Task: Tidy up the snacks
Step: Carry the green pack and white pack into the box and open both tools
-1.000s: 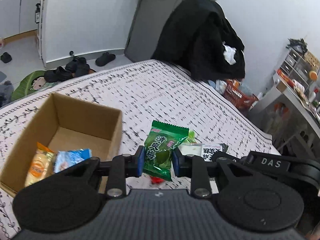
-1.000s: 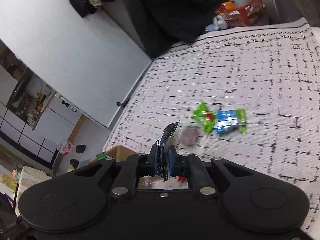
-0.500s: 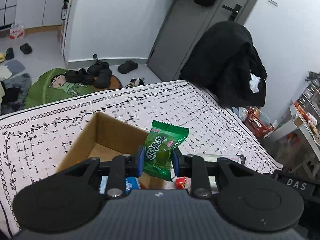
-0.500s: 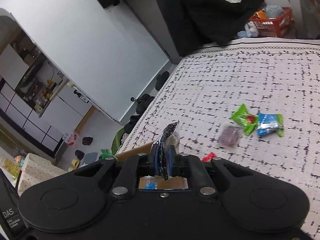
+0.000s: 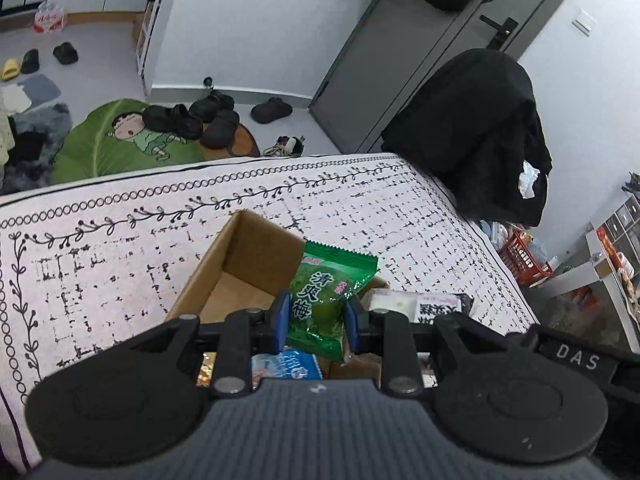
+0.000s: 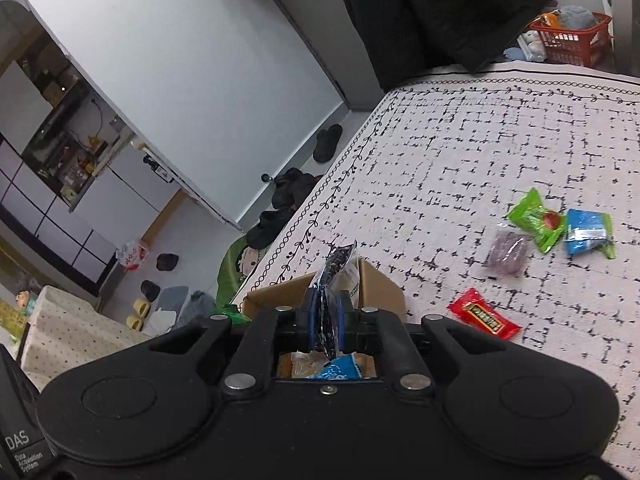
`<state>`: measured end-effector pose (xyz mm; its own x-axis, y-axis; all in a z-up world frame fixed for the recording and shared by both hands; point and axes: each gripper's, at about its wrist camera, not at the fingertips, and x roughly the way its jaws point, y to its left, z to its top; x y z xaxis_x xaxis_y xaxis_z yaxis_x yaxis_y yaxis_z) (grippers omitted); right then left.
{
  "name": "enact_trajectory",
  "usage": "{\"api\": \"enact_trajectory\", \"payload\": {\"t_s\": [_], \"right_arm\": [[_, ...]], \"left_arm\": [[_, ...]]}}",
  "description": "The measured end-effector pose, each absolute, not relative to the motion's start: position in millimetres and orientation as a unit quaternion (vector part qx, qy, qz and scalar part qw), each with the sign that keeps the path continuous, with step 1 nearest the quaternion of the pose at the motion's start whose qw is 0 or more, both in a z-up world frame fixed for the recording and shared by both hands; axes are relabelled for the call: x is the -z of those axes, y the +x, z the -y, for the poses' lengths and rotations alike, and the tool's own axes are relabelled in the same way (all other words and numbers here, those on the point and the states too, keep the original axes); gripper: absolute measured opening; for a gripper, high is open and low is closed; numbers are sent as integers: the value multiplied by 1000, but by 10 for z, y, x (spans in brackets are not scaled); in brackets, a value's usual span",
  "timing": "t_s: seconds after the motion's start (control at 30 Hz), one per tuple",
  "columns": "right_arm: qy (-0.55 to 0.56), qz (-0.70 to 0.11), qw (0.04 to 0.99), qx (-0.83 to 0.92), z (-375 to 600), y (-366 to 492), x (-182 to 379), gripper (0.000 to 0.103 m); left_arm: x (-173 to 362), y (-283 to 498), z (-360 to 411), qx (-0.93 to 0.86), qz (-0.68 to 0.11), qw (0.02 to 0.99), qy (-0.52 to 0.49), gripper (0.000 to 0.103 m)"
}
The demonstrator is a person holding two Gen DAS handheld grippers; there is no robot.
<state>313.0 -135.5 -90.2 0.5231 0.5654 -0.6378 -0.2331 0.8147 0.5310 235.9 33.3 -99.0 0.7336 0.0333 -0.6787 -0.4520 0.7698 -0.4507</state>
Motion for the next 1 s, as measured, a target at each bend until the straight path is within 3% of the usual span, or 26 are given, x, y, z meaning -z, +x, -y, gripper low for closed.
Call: {"api": "enact_trajectory", "payload": {"t_s": [0.53, 0.7, 0.73, 0.87, 1.0], "right_arm": [[178, -450, 849, -213, 1028, 3198, 1040, 10], [185, -455, 846, -209, 1030, 3200, 1062, 16], [184, -453, 847, -208, 1038, 3193, 1052, 18], [181, -447, 854, -197, 1116, 3165, 1019, 49], [171, -439, 863, -183, 1222, 3121, 966, 54]], "left_arm": [[1193, 2376, -599, -141, -363, 853, -348, 31], [1192, 2365, -619, -145, -364, 851, -350, 37], [1187, 2366, -621, -146, -365, 851, -349, 41], [1158, 2371, -588, -147, -368, 854, -338, 50], [1105, 2361, -546, -150, -368, 857, -328, 66]]}}
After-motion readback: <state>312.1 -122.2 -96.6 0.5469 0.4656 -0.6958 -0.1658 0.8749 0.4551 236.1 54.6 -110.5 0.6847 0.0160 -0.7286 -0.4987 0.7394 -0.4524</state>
